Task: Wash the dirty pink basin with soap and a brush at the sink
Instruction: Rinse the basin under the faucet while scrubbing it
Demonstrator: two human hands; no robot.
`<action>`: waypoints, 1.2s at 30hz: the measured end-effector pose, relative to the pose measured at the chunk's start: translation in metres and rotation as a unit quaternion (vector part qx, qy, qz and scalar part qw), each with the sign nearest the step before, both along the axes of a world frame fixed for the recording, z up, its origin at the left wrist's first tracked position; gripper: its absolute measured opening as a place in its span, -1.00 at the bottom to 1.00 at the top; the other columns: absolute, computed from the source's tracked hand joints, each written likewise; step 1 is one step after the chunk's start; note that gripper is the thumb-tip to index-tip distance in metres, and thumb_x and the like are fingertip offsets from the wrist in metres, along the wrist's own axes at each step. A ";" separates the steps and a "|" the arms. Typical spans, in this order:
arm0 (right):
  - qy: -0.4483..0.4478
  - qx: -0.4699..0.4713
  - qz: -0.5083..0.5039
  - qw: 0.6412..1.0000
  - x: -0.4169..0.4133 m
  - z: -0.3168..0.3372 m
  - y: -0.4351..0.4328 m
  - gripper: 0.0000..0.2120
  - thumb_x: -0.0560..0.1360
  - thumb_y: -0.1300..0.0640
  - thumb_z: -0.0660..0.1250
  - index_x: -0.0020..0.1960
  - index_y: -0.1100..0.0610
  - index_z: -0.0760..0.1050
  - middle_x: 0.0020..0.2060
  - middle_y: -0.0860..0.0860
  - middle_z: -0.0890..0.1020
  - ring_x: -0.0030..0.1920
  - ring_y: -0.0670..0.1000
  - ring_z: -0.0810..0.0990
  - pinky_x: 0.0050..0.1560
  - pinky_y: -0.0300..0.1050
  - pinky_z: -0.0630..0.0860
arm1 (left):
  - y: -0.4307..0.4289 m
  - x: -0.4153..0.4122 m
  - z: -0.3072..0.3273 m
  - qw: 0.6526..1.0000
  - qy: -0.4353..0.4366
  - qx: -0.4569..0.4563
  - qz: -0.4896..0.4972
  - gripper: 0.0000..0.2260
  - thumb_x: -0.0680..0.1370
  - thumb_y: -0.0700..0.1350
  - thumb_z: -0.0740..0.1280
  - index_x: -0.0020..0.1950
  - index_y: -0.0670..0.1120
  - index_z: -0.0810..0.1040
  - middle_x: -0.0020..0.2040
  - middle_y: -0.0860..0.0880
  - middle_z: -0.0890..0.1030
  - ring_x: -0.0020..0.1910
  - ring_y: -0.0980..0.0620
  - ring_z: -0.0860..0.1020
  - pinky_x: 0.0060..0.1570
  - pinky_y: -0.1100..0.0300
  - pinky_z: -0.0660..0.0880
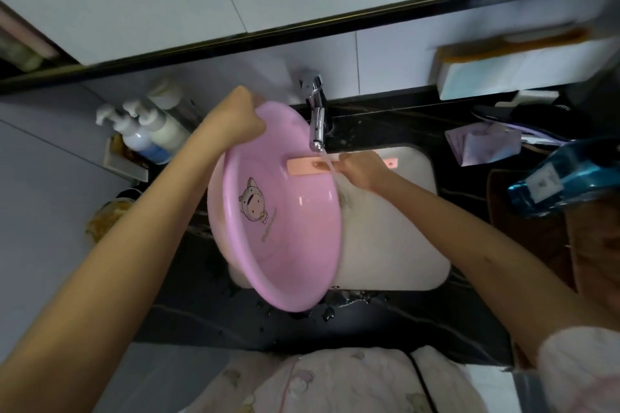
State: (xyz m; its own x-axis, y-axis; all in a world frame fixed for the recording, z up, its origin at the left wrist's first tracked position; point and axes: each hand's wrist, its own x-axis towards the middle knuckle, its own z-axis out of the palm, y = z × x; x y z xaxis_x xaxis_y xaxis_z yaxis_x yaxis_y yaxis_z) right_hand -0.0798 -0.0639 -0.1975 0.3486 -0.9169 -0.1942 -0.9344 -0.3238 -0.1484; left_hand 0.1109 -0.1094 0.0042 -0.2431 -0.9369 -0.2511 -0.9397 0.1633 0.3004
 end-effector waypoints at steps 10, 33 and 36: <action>-0.204 0.451 -0.003 0.869 0.005 -0.047 0.056 -0.48 0.52 0.18 0.25 0.14 -0.49 0.41 0.31 0.10 0.47 0.29 0.34 0.40 0.31 0.23 0.37 | -0.008 0.031 -0.013 0.998 0.053 0.041 0.022 -0.47 0.36 -0.50 0.18 0.29 -0.20 0.51 0.07 -0.19 0.60 -0.07 0.00 0.52 -0.10 0.24 0.40; 0.004 0.068 0.033 0.997 -0.015 -0.013 0.015 -0.61 0.61 -0.15 -0.01 0.44 -0.29 0.20 0.06 0.10 0.56 0.06 0.15 0.57 -0.05 -0.12 0.38 | -0.013 0.024 -0.045 0.995 0.035 0.087 0.043 -0.49 0.31 -0.47 0.16 0.18 -0.17 0.60 -0.04 -0.17 0.63 -0.12 -0.07 0.55 -0.19 0.22 0.43; -0.054 0.134 -0.008 0.989 -0.016 -0.016 0.016 -0.63 0.62 -0.11 0.04 0.41 -0.24 0.31 0.14 0.05 0.57 0.12 0.14 0.57 -0.07 -0.16 0.34 | -0.015 0.022 -0.046 0.994 0.032 0.090 0.049 -0.48 0.30 -0.46 0.17 0.18 -0.16 0.59 -0.03 -0.19 0.63 -0.10 -0.10 0.56 -0.20 0.20 0.43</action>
State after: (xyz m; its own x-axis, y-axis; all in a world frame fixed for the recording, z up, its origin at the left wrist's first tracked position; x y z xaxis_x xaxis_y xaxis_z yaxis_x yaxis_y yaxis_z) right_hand -0.0961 -0.0483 -0.2131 0.3666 -0.8429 -0.3939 -0.9132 -0.2450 -0.3256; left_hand 0.1331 -0.1241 -0.0423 -0.1732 -0.8980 -0.4044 -0.9268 0.0097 0.3755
